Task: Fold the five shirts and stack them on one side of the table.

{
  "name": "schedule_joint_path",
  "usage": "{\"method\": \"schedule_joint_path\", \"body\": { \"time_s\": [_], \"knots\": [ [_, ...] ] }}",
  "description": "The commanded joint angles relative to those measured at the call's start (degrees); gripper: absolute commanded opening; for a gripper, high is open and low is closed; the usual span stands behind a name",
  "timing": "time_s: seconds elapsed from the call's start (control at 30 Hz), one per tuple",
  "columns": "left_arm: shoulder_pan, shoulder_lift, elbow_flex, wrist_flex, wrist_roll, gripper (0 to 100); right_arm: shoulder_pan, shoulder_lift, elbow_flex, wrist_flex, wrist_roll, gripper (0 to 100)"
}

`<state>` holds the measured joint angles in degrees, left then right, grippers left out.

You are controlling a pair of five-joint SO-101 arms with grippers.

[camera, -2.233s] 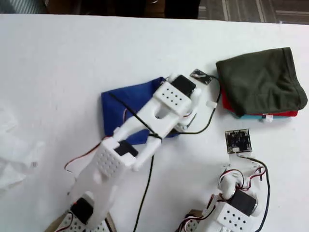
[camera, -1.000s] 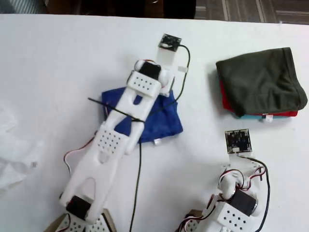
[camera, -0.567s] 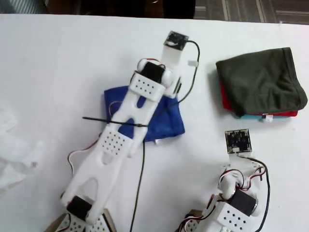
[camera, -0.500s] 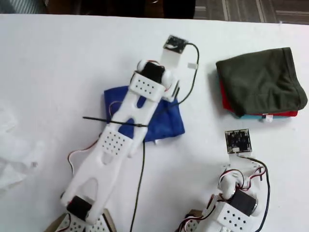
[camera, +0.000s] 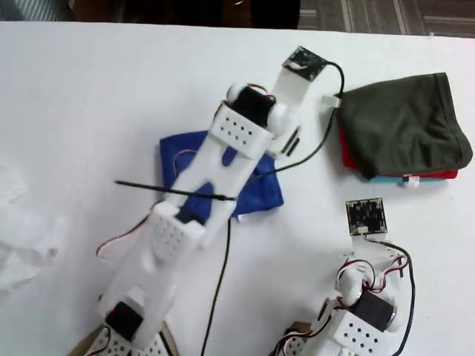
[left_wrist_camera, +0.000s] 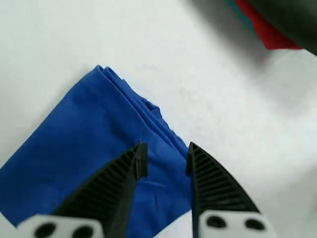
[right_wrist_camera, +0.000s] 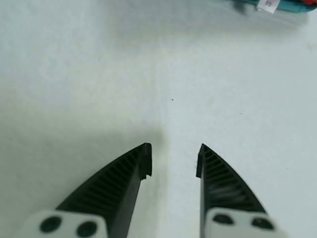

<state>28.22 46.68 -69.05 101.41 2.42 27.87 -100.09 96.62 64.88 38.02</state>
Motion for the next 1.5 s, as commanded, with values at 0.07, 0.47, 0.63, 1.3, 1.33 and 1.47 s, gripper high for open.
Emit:
{"method": "schedule_joint_path", "body": {
  "time_s": [0.07,0.47,0.63,1.3,1.33,1.47],
  "knots": [
    [-0.4,-11.8,21.8,-0.5,-0.1,15,0.0,-1.5,0.4,-1.1,-0.4,15.9],
    [2.4,-12.7,40.0,-13.1,2.0,15,0.0,-1.5,0.4,-1.1,-0.4,15.9],
    [3.1,-13.1,40.1,-12.8,2.3,15,0.0,-1.5,0.4,-1.1,-0.4,15.9],
    [-14.0,-40.9,35.6,1.0,-6.2,16,0.0,-1.5,0.4,-1.2,-0.4,16.1],
    [-15.7,-43.7,39.3,0.9,-7.5,16,0.0,-1.5,0.4,-1.2,-0.4,16.1],
    [-25.2,-54.7,55.7,-0.3,-12.1,16,0.0,-1.4,0.4,-1.1,-0.4,15.9]
  ]
}}
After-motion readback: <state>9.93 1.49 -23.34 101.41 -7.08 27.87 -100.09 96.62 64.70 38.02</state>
